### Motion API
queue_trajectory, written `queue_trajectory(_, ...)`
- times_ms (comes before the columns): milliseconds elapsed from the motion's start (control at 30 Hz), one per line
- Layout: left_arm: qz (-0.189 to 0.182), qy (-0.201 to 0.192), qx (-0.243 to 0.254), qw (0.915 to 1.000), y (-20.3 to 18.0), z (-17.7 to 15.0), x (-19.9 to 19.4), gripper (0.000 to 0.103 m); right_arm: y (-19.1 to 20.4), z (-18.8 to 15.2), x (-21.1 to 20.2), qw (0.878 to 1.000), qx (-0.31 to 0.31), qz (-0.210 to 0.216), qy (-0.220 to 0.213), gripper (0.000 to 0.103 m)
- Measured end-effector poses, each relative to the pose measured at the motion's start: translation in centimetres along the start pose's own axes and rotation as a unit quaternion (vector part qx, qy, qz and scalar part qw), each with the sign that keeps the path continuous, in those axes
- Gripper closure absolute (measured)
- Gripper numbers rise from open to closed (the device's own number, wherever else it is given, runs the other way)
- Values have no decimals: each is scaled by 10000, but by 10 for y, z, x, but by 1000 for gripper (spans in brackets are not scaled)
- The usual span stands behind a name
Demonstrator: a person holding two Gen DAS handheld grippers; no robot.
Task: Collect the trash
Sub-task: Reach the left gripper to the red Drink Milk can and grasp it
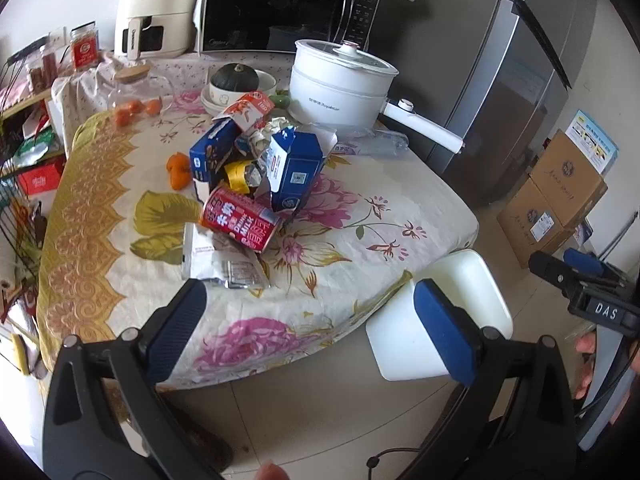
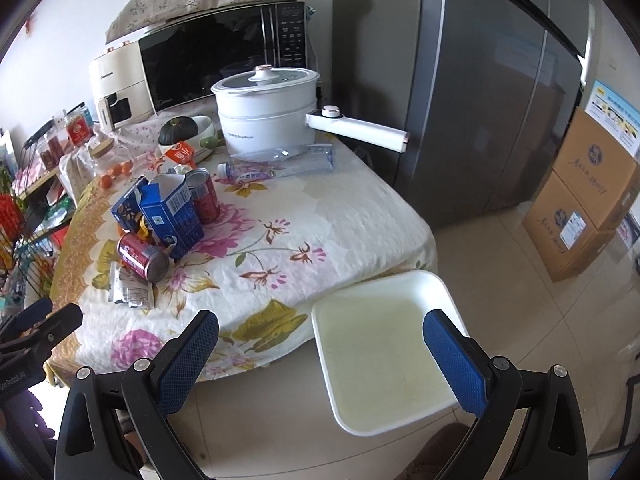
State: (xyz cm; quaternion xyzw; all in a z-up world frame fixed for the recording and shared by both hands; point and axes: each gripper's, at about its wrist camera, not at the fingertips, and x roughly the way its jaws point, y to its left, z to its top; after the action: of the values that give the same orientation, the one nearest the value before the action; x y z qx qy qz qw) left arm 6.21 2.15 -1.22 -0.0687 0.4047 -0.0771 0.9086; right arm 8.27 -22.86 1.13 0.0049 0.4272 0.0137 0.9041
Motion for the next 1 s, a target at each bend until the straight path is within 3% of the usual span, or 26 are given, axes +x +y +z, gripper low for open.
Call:
queue_trajectory(100,153,175,320,9992,4,9,10,0,6,11,16,9999,-99,96,68,0)
queue_trajectory(233,-66,654,296,9974,25,21,32,0,12,20,44,9987,-155,315,367,0)
queue_trajectory(400,79,658,377,9971,42,31,64,0,11,22,77,9954,-151,554,767,0)
queue_trajectory(567,18,1028,-137,9946,58,38,107,0,8,30,98,9935,13,612,957,0)
queue_trajectory(667,62,1163,-805,9899,74,42,126,0,10,36,103,9929,97,651,987,0)
queue_trajectory(800,-54,1076,-1819,9774,90,50,139,0,14,42,107,9914,192,791,1029,0)
queue_trajectory(1000,208,1199,-2199,9679,84,46,163,16,14,46,112,9914,269,767,1025,0)
